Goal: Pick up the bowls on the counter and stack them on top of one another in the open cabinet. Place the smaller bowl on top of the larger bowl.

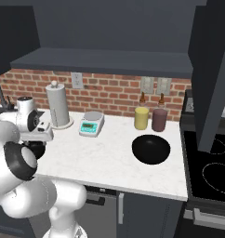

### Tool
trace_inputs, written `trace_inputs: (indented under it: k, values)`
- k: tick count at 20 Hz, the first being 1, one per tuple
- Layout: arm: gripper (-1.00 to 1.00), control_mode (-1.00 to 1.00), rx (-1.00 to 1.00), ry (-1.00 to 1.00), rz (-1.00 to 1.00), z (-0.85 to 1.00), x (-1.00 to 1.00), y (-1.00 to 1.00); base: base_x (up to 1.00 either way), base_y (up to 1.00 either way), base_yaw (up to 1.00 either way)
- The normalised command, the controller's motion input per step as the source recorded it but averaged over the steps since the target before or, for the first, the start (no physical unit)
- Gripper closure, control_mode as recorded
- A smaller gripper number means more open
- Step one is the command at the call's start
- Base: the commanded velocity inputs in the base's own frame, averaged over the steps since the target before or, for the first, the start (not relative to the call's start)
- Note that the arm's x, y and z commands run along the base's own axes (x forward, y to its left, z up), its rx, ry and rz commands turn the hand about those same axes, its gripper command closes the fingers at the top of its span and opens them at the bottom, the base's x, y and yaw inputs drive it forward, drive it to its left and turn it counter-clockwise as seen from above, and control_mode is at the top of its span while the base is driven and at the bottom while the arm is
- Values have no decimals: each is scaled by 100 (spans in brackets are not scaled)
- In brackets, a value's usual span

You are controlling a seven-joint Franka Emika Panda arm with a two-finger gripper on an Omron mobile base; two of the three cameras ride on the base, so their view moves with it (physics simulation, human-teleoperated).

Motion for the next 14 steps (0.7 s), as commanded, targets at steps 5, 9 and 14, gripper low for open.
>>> trace_inputs:
  k: [5, 9, 14]
  values:
    - [-100, -100, 0, 0, 0, -27, 46, 3, 0, 0, 0]
    - [-100, -100, 0, 0, 0, -23, 4, 0, 0, 0, 0]
    - [-100, -100, 0, 1, 0, -27, 0, 0, 0, 0, 0]
